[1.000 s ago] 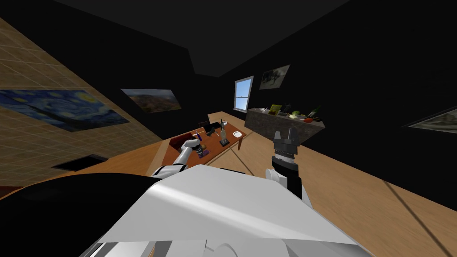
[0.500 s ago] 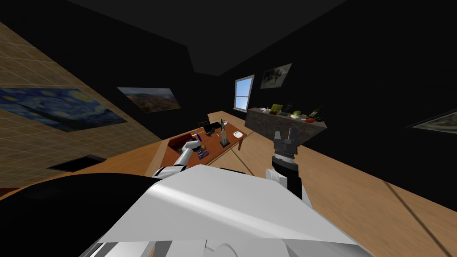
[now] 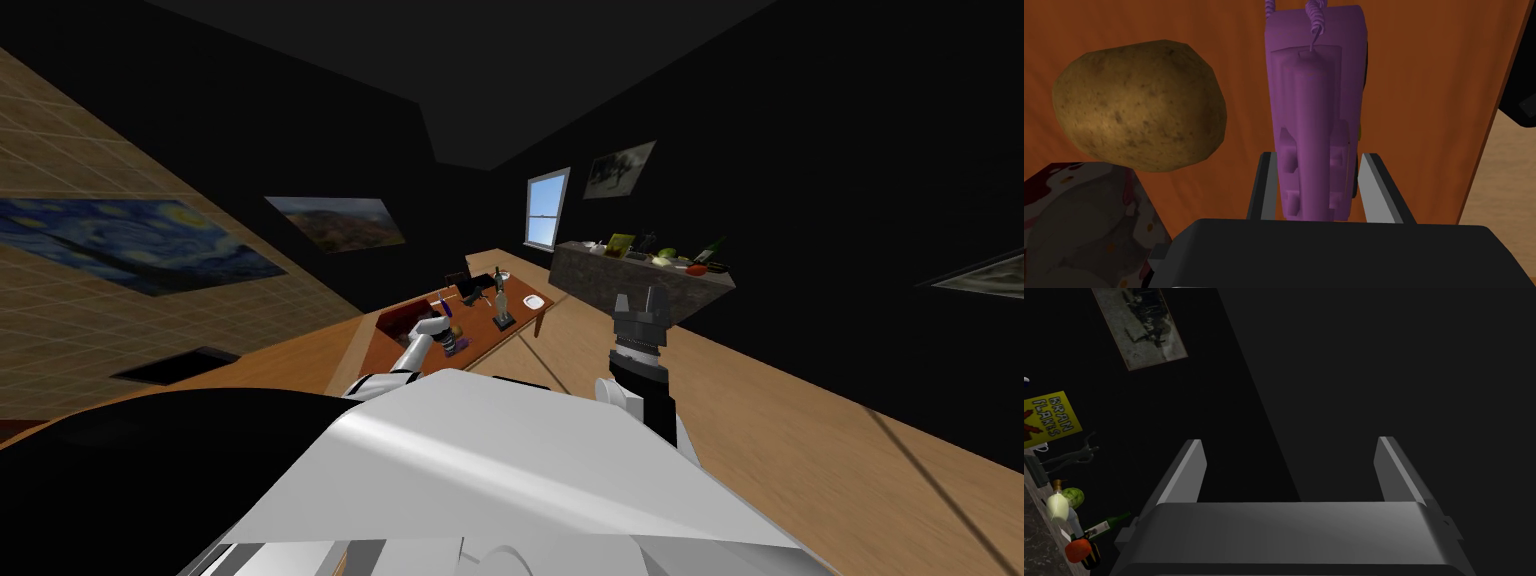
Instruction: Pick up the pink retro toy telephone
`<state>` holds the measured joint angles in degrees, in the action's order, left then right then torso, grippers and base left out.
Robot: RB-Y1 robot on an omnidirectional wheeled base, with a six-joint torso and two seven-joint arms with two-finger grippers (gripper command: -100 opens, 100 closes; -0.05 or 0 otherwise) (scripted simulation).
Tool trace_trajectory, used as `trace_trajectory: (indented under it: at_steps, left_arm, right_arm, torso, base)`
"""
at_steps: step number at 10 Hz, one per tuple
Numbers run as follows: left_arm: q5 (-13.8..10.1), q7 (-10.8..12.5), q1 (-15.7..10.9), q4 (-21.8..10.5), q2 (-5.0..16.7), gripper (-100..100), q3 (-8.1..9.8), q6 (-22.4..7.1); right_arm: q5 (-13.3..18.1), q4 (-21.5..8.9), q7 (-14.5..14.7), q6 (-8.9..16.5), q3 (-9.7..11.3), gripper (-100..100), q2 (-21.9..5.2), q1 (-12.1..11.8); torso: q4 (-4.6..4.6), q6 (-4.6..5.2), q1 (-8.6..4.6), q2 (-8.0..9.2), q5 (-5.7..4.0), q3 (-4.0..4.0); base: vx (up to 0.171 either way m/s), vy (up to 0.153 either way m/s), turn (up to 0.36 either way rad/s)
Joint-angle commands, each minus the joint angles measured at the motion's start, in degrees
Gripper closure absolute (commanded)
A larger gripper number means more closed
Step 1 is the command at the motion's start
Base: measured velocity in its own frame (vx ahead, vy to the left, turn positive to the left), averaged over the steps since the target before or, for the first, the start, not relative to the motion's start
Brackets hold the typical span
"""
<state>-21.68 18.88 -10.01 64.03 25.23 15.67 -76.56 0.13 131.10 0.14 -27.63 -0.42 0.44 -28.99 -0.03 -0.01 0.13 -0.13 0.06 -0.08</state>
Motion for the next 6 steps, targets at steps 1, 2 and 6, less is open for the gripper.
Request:
trace_trajectory:
  at_steps: [1, 2, 6]
  left_arm:
    - [0.0, 0.0, 0.0, 0.0, 0.0, 100, 0.0, 0.0]
    - [0.0, 0.01, 0.0, 0.0, 0.01, 100, 0.0, 0.03]
    - [-0.5, 0.41, -0.21, 2.13, 0.95, 100, 0.3, -2.58]
  right_arm:
    - [0.0, 0.0, 0.0, 0.0, 0.0, 0, 0.0, 0.0]
    - [0.0, 0.0, 0.0, 0.0, 0.0, 0, 0.0, 0.0]
    - [0.0, 0.0, 0.0, 0.0, 0.0, 0, 0.0, 0.0]
  torso:
    - [0.0, 0.0, 0.0, 0.0, 0.0, 0.0]
    - [-0.01, 0.0, 0.02, -0.02, 0.0, -0.01]
    - [0.03, 0.0, 0.0, 0.0, -0.04, 0.02]
  base:
    - [0.0, 0.0, 0.0]
    - [0.0, 0.0, 0.0]
    - [-0.009, -0.005, -0.005]
